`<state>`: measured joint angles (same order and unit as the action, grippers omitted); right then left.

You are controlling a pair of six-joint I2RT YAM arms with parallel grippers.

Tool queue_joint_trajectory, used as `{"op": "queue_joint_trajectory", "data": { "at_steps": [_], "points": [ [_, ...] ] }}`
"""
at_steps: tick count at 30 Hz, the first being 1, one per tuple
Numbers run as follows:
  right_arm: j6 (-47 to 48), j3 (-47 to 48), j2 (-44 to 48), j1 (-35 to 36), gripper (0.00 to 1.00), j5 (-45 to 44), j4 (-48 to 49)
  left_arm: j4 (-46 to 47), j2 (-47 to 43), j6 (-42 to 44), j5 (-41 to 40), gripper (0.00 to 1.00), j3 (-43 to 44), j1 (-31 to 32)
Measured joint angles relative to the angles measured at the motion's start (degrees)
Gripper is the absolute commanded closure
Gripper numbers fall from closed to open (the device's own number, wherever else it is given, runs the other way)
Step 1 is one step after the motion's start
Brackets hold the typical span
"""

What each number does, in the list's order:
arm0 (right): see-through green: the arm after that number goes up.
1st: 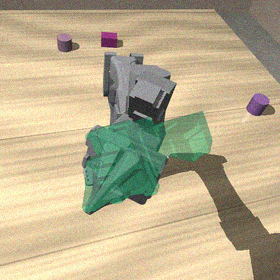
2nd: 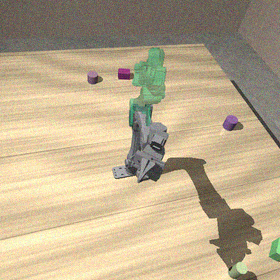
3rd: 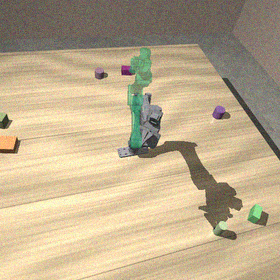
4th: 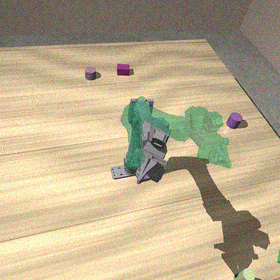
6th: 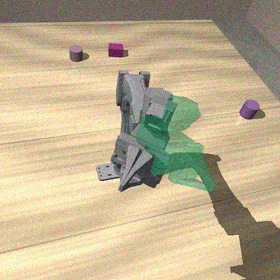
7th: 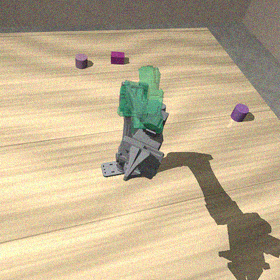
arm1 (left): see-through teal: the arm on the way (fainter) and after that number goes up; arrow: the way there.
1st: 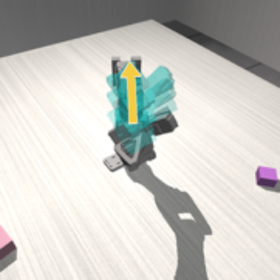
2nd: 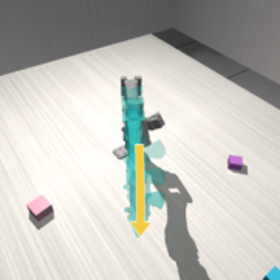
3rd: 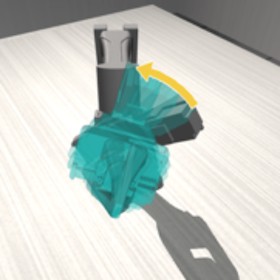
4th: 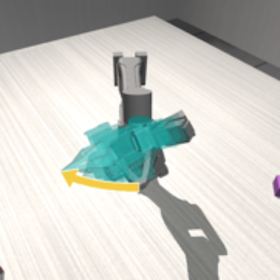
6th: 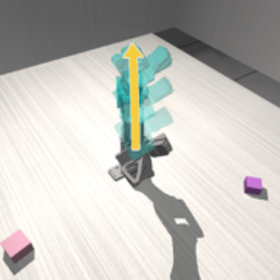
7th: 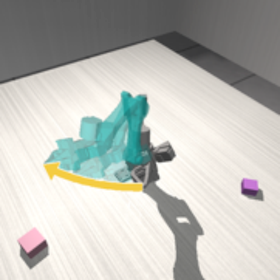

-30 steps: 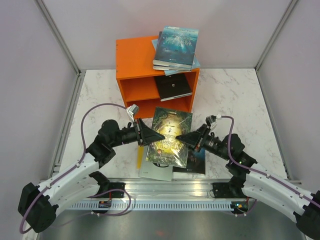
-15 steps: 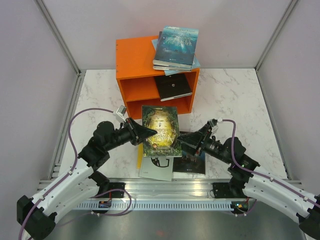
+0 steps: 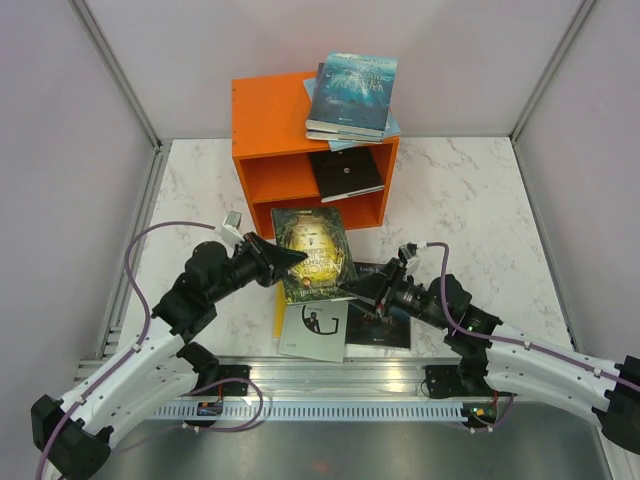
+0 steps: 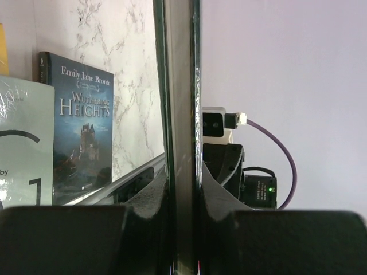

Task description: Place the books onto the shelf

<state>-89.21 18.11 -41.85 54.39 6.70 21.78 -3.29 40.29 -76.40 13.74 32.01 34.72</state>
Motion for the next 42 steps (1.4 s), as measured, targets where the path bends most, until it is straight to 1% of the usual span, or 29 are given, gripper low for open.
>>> {"op": "queue_joint_trajectory", "data": {
  "at_steps": [1, 3, 6, 7, 8, 12, 13, 14, 16, 17, 19, 20, 22, 23, 25, 26, 27, 29, 32, 36, 42],
  "points": [
    [-0.15, 0.00, -0.57, 0.04, 0.57, -0.24, 0.61, -0.04, -0.20, -0.26, -0.24, 0.98, 0.00, 0.00],
    [-0.28, 0.09, -1.79, 0.15, 0.62, -0.83, 1.73, -0.28, -0.61, -0.74, -0.85, 0.98, 0.00, -0.02],
    [-0.52, 0.92, -3.17, 0.22, 0.85, -1.88, 2.10, -0.55, -1.20, -1.75, -1.66, 0.98, -0.11, -0.17],
    [-0.55, 1.29, -3.32, 0.22, 0.96, -2.12, 2.58, -0.48, -1.62, -2.43, -1.70, 0.98, -0.26, -0.33],
    [-0.83, 1.88, -3.34, 0.22, 1.00, -2.40, 2.89, -0.33, -2.12, -3.21, -1.77, 0.98, -0.37, -0.50],
    [0.11, 4.07, -3.21, 0.61, 1.00, -2.71, 2.29, -0.11, -4.20, -3.87, -1.99, 0.98, -0.22, -0.61],
    [0.37, 4.55, -3.13, 0.68, 1.00, -2.69, 1.66, -0.44, -4.35, -3.80, -1.99, 0.95, 0.00, -0.63],
    [0.66, 5.01, -2.99, 0.70, 1.00, -2.71, 0.76, -1.16, -4.24, -3.72, -1.90, 0.86, 0.48, -0.63],
    [1.18, 6.29, -2.49, 0.74, 1.00, -2.99, -1.92, -3.54, -3.13, -3.21, -1.66, 0.75, 2.43, -0.63],
    [1.31, 7.04, -2.10, 0.74, 1.00, -3.19, -3.34, -4.90, -2.38, -2.60, -1.60, 0.64, 3.82, -0.63],
    [2.60, 8.72, -1.49, 0.72, 1.00, -3.78, -4.85, -9.03, -0.74, 0.50, -1.60, 0.54, 7.37, -0.61],
    [3.48, 9.73, -1.11, 0.59, 1.00, -4.11, -6.01, -10.86, -0.15, 2.01, -1.60, 0.47, 8.70, -0.57],
    [4.70, 10.82, -0.92, -0.37, 1.00, -4.22, -7.69, -13.97, 0.50, 4.92, -1.62, 0.42, 10.47, -0.50],
    [5.29, 11.15, -0.94, -1.11, 1.00, -4.37, -8.39, -15.21, 0.55, 6.03, -1.62, 0.37, 10.71, -0.50],
    [5.95, 11.63, -1.01, -2.84, 1.00, -4.46, -10.05, -17.81, 0.44, 7.74, -1.62, 0.33, 10.80, -0.50],
    [6.29, 11.93, -1.22, -4.02, 1.00, -4.42, -10.75, -19.08, 0.44, 8.50, -1.64, 0.28, 10.80, -0.50],
    [6.62, 12.33, -1.62, -5.33, 1.00, -4.13, -11.34, -19.89, 0.44, 9.01, -1.64, 0.25, 10.80, -0.50],
    [6.97, 13.25, -2.82, -7.74, 1.00, -3.56, -11.93, -21.77, 0.39, 10.23, -1.66, 0.23, 11.04, -0.50],
    [7.17, 14.75, -5.05, -11.39, 1.00, -1.90, -12.00, -24.17, 0.42, 11.80, -1.70, 0.22, 12.39, -0.50],
    [7.45, 17.53, -9.18, -16.46, 1.00, 1.55, -11.30, -25.00, 0.22, 13.40, -1.77, 0.21, 14.10, -0.50],
    [7.72, 21.88, -16.13, -23.32, 1.00, 6.49, -8.96, -26.18, 0.17, 15.10, -1.77, 0.22, 14.36, -0.52]
  ]
}}
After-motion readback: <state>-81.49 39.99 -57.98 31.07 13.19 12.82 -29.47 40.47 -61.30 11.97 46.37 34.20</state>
